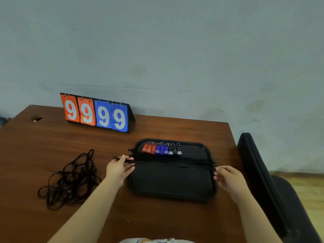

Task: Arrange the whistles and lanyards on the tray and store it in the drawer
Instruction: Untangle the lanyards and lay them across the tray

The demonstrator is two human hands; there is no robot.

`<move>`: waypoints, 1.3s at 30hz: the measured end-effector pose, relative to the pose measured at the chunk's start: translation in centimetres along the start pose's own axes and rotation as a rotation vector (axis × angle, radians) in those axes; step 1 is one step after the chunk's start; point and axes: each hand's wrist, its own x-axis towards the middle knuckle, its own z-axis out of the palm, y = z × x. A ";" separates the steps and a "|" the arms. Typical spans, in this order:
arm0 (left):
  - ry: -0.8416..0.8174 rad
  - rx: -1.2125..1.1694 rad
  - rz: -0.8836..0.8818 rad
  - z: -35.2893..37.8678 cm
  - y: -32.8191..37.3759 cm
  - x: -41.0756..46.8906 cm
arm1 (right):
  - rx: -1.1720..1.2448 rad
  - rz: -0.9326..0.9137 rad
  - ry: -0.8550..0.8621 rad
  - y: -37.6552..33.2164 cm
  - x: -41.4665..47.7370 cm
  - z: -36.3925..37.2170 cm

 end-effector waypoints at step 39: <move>0.143 0.546 0.093 -1.5 -1.7 7.4 | 0.000 0.212 0.391 2.7 6.3 -0.1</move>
